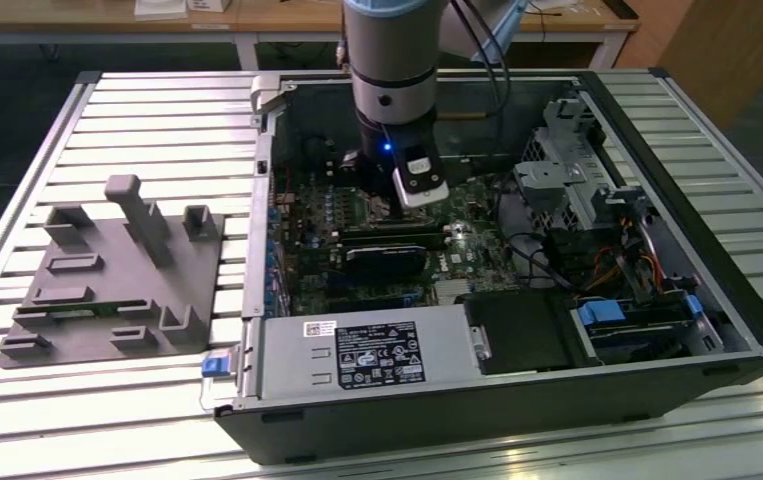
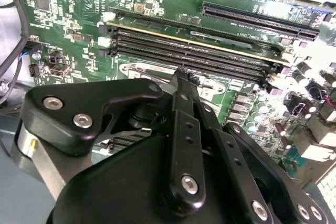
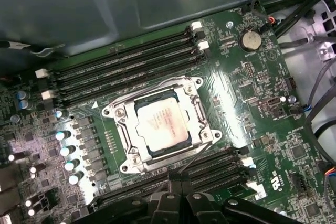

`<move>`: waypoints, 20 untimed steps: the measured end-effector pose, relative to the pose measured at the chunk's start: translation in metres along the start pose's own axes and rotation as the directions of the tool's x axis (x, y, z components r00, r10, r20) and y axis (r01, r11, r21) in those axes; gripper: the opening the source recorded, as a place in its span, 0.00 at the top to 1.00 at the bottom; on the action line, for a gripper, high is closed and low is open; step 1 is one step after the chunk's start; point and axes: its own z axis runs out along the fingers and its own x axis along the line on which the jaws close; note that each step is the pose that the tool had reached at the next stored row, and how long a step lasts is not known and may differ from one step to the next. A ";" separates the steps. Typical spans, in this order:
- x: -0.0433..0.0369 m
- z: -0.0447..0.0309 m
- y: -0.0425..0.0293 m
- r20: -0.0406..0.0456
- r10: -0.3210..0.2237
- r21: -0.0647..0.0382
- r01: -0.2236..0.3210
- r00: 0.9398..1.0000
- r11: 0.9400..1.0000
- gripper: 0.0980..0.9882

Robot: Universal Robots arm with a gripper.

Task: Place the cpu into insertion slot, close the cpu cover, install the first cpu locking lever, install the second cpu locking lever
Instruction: 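Install the second cpu locking lever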

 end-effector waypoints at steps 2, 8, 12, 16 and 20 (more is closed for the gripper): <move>0.0000 0.0005 -0.0031 -0.004 0.001 -0.012 -0.001 1.000 1.000 0.99; 0.0048 0.0016 -0.0077 -0.017 0.003 -0.047 -0.004 1.000 0.999 0.99; 0.0078 0.0028 -0.0113 -0.027 0.002 -0.075 -0.004 1.000 0.997 0.99; 0.0079 0.0043 -0.0161 -0.033 0.002 -0.089 -0.005 0.999 0.996 0.99; 0.0118 0.0068 -0.0204 -0.038 -0.001 -0.105 -0.003 0.999 0.995 0.99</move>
